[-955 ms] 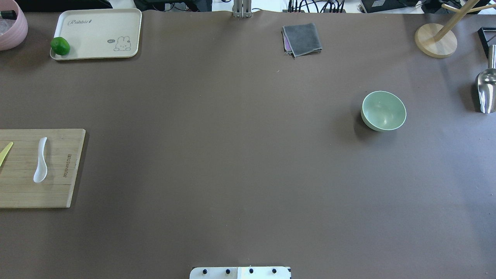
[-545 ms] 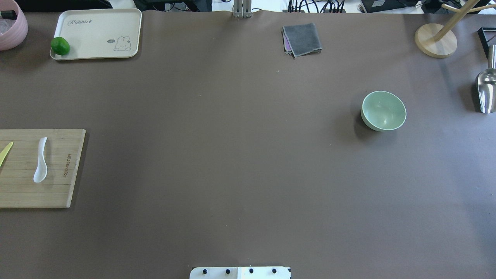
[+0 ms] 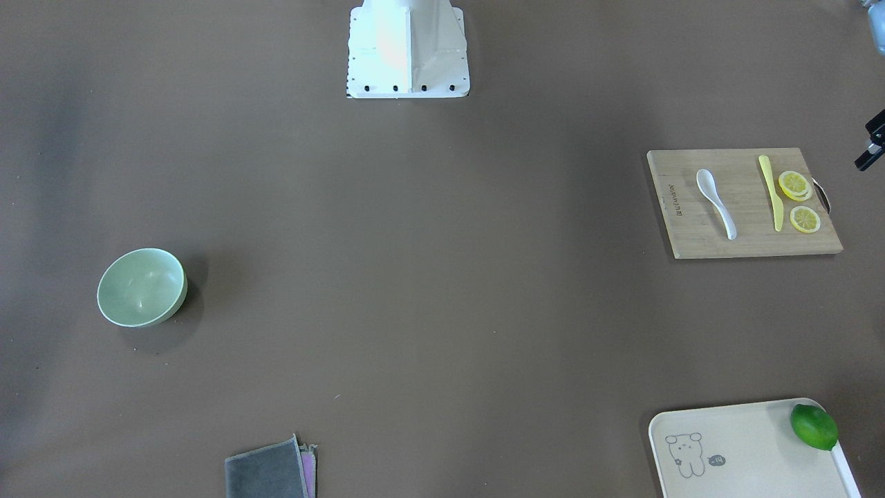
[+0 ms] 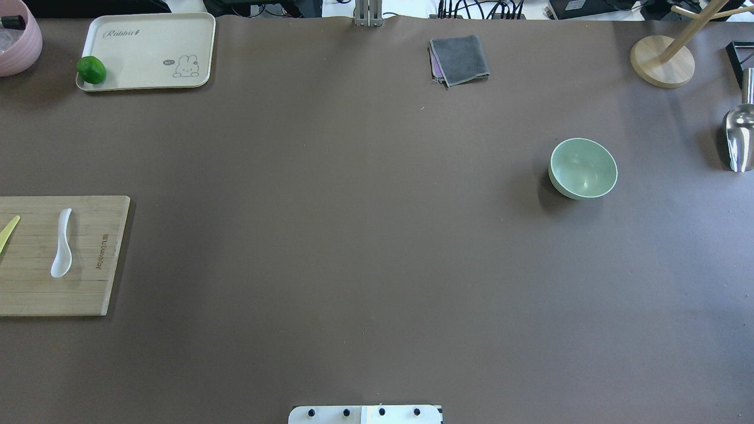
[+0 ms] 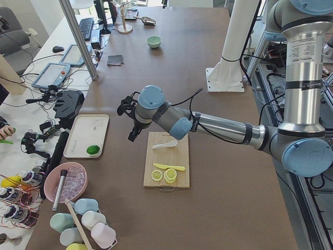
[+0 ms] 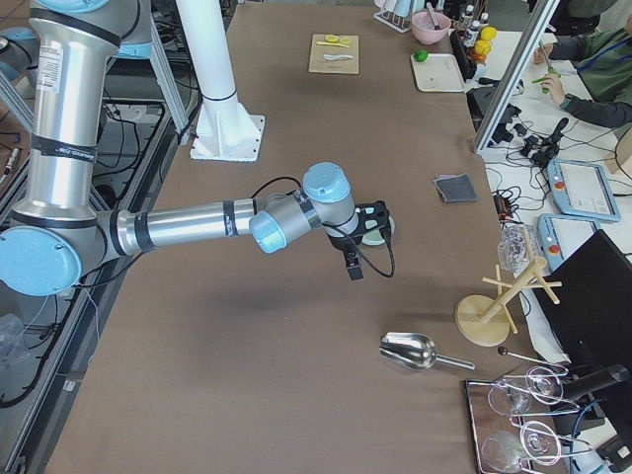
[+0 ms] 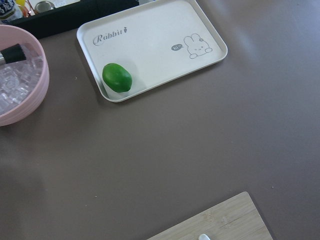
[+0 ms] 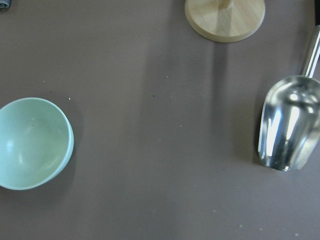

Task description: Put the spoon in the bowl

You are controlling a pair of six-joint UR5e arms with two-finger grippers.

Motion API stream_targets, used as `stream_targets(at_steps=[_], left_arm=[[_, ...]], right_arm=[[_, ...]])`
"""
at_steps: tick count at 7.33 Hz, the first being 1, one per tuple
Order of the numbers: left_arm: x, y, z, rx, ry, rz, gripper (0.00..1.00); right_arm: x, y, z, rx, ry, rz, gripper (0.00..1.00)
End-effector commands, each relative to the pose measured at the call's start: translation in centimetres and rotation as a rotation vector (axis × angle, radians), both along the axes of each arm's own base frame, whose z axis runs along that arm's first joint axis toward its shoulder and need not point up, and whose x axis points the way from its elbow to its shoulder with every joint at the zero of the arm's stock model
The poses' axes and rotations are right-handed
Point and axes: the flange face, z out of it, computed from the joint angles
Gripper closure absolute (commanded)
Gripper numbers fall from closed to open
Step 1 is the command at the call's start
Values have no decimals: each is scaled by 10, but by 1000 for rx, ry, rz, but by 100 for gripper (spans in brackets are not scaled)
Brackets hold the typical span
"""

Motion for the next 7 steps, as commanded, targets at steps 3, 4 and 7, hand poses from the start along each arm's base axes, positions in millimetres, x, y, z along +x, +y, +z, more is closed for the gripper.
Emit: stream_targets(at_steps=[3, 4, 7], left_arm=[[4, 10, 13, 9, 4, 12, 2], [4, 10, 14, 9, 3, 13, 2], [4, 12, 15, 8, 3, 14, 2]], right_arm=[[-183, -39, -16, -99, -89, 172, 4], [-210, -46, -16, -108, -88, 224, 5], [-232, -44, -15, -161, -93, 332, 26]])
